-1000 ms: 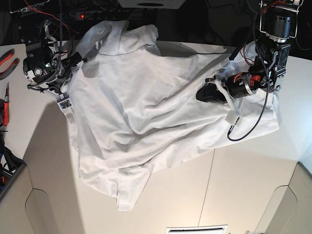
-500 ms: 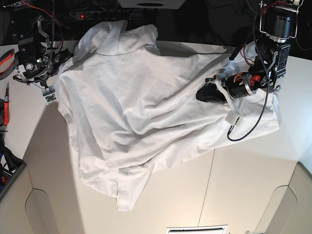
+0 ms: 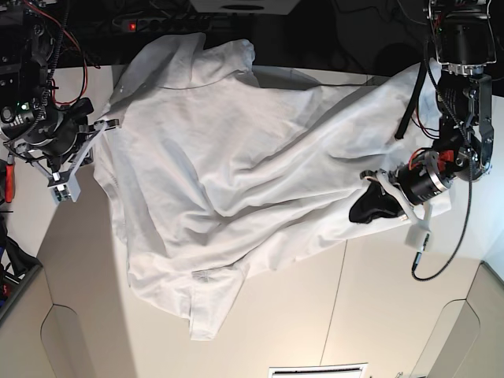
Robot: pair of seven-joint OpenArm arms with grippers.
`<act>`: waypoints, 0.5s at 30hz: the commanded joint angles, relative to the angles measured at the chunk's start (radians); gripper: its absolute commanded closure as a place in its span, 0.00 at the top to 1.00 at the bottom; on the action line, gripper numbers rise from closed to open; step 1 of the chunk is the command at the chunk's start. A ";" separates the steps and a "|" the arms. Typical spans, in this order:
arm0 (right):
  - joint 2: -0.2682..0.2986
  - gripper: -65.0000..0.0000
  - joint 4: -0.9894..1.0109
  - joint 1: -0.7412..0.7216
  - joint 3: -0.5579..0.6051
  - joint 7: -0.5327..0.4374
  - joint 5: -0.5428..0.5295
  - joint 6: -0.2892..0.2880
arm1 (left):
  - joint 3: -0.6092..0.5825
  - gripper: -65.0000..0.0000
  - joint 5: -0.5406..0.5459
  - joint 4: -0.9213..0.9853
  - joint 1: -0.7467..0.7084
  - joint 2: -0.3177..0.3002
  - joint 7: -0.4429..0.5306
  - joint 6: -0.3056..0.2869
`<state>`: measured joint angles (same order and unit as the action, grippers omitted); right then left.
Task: Layout the t-shirt on the table in an organized manner, then fold the t-shirt properly
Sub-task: 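Grasp the shirt edge with the right gripper beside its corner, then slide the left gripper with its fabric along the shirt edge, away from the right gripper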
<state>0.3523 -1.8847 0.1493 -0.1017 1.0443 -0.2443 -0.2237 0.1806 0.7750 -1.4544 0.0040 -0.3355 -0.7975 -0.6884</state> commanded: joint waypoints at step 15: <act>-0.114 0.00 0.012 0.002 0.029 0.015 -0.230 -0.151 | 0.014 0.00 -0.398 0.412 0.294 -0.020 0.168 0.094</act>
<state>0.2325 -1.8584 0.1581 -0.0692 1.0714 -0.4660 -0.3717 0.1913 0.3603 -1.0264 0.2745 -0.3416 -0.6460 -0.5907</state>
